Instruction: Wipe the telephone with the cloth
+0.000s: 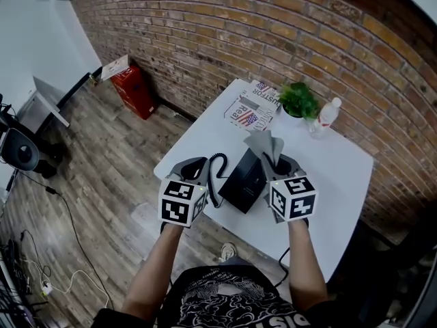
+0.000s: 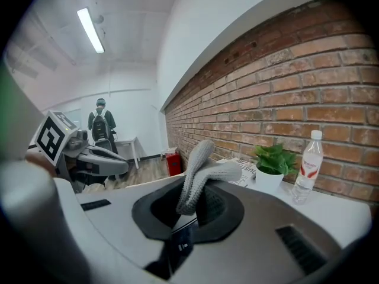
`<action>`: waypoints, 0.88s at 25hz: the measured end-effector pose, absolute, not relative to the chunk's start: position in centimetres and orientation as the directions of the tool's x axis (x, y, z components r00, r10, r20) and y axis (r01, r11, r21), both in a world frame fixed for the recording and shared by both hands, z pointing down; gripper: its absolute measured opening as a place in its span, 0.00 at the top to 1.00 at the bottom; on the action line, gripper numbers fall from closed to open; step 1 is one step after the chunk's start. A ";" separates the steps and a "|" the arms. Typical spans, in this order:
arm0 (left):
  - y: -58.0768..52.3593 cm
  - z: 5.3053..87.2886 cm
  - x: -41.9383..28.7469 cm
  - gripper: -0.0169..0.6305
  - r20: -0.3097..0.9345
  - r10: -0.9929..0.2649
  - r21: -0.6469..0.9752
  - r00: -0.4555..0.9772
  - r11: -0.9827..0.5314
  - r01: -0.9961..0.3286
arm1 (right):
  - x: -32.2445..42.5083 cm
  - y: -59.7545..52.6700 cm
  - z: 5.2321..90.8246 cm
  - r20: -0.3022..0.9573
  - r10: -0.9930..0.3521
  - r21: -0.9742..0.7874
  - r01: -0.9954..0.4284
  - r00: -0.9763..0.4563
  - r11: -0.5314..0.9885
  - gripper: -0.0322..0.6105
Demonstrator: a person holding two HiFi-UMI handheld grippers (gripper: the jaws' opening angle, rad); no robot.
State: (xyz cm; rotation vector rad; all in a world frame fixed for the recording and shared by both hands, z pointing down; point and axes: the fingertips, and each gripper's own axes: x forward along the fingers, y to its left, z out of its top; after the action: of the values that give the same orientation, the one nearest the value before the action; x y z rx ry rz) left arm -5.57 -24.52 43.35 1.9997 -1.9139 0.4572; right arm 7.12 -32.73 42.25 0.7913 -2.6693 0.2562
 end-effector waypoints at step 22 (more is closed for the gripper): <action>-26.8 45.6 -7.1 0.96 0.472 -0.843 0.100 0.258 -0.240 -0.966 | 4.4 -35.9 48.1 0.489 -0.602 -0.009 -0.694 -0.631 0.720 0.94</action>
State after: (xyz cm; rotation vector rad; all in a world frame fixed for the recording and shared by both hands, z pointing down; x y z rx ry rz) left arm -7.13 -26.83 45.56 2.1666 -1.6508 0.4574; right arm 4.38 -35.86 48.06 0.9923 -2.4660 0.2717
